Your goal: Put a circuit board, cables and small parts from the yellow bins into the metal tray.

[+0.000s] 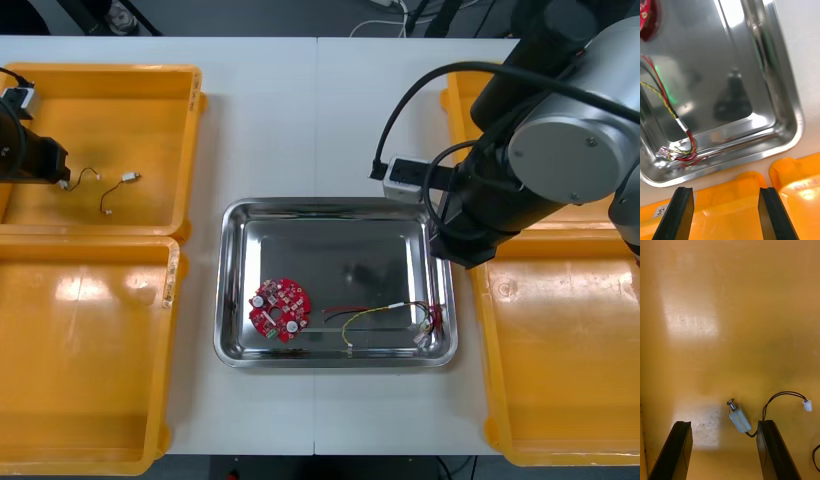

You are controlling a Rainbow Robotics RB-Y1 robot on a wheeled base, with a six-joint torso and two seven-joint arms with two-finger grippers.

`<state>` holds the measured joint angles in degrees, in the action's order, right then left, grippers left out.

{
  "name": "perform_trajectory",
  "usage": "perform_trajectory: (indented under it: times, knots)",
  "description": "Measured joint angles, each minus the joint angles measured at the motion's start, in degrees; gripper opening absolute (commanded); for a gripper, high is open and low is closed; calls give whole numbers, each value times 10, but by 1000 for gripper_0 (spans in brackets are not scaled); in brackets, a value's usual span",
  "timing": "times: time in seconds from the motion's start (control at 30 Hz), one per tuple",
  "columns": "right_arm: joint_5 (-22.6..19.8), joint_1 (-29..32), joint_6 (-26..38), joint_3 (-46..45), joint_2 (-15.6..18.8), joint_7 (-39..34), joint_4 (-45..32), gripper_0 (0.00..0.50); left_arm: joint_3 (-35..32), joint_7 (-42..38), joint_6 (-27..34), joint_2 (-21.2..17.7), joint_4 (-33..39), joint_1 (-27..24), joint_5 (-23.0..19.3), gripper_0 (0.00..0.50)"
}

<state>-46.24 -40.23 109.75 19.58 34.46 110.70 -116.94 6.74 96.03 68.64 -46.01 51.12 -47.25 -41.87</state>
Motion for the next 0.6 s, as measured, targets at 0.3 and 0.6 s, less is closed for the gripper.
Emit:
perform_trajectory:
  times: [0.3, 0.6]
  knots:
    - [5, 0, 0, -45, 40, -31, 4, 500, 0, 0, -17, 8, -18, 0, 0, 500]
    - [54, 0, 0, -104, 50, -32, 53, 500, 0, 0, -28, 19, -22, 0, 0, 500]
